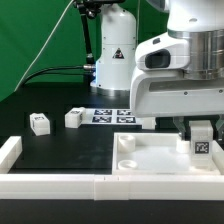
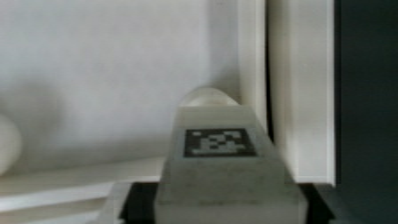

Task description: Assemble one leg

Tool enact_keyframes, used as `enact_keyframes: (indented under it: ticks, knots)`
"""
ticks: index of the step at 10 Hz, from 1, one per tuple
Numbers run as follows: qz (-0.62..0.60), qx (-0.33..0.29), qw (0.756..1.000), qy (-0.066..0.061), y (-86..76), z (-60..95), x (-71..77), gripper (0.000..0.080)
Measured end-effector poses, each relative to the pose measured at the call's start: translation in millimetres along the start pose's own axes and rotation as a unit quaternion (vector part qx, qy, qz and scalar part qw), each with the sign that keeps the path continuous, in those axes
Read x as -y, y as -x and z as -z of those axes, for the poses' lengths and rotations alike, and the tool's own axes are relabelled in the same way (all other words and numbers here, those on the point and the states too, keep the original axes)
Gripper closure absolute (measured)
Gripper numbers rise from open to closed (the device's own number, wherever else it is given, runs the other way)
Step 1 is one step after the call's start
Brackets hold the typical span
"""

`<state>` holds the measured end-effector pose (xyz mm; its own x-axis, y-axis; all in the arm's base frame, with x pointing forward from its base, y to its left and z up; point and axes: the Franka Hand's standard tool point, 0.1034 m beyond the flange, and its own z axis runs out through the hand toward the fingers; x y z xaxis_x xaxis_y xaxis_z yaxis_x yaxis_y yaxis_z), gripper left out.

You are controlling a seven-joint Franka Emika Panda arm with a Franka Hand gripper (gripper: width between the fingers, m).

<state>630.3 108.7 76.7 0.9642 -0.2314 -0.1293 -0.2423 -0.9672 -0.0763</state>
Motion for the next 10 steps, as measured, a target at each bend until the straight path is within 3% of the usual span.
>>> enact_keyframes:
  ticks: [3,8,9,10]
  knots:
    - [-0.203,-0.001,0.979,0.005,3.7,-1.9,7.3,0.0508]
    - [-0.427,-0.011,0.904,0.012,5.2,-2.5,11.7,0.0507]
    - [-0.418,-0.011,0.908,0.012,5.1,-2.5,11.5,0.0507]
    - [-0.396,-0.01,0.918,0.012,5.5,-3.0,11.9,0.0415]
